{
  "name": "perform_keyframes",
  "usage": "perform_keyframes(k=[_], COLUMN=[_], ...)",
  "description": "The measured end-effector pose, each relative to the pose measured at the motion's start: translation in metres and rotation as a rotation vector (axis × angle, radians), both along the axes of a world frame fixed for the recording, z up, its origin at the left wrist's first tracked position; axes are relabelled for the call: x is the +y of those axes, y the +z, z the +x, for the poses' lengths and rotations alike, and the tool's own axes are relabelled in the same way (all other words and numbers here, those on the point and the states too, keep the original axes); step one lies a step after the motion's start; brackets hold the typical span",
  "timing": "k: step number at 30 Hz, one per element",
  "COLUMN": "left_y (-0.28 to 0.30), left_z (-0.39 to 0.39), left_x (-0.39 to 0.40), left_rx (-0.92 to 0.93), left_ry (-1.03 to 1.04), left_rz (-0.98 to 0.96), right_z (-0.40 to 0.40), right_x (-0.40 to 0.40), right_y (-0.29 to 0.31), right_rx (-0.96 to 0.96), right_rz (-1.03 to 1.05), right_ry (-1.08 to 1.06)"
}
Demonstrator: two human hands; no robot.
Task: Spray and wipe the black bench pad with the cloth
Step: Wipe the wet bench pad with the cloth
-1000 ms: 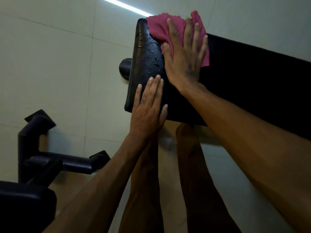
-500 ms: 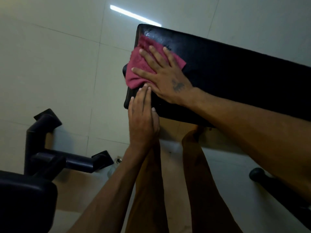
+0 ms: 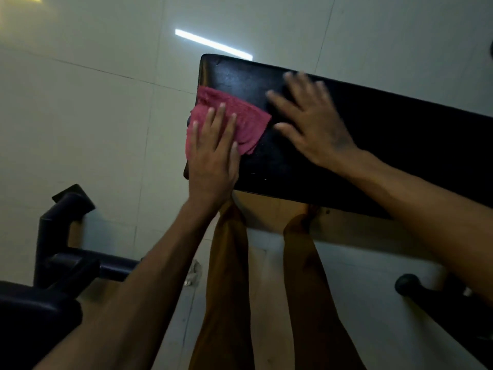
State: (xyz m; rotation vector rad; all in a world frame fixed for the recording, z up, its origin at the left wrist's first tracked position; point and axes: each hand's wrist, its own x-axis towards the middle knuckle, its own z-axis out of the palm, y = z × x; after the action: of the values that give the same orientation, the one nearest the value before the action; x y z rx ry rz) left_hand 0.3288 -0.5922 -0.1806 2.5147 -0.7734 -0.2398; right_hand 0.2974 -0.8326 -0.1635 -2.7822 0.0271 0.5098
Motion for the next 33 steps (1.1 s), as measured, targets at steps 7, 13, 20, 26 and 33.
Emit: perform_keyframes(k=[7,13,20,26,33], left_y=[-0.028,-0.025,-0.016,-0.009,0.009], left_z=[0.029,-0.026,-0.078,-0.089,-0.145], left_x=[-0.020,-0.027,-0.089,-0.134,-0.210], left_rx=[-0.009,0.091,0.370,0.476,0.505], left_ry=[-0.104,0.251,0.855,1.087,0.720], left_rz=[0.322,0.303,0.084,-0.002,0.080], right_z=[-0.058,-0.058,-0.059,-0.069,-0.114], right_x=[-0.041,-0.043,-0.046,-0.066,-0.098], right_y=[-0.018,-0.025,-0.028,-0.019,-0.012], right_rx=[0.224,0.206,0.153,0.054,0.040], right_rz=[-0.147,-0.104,-0.071,0.120,0.130], right_ry=[-0.222,-0.213,-0.199,-0.234,-0.262])
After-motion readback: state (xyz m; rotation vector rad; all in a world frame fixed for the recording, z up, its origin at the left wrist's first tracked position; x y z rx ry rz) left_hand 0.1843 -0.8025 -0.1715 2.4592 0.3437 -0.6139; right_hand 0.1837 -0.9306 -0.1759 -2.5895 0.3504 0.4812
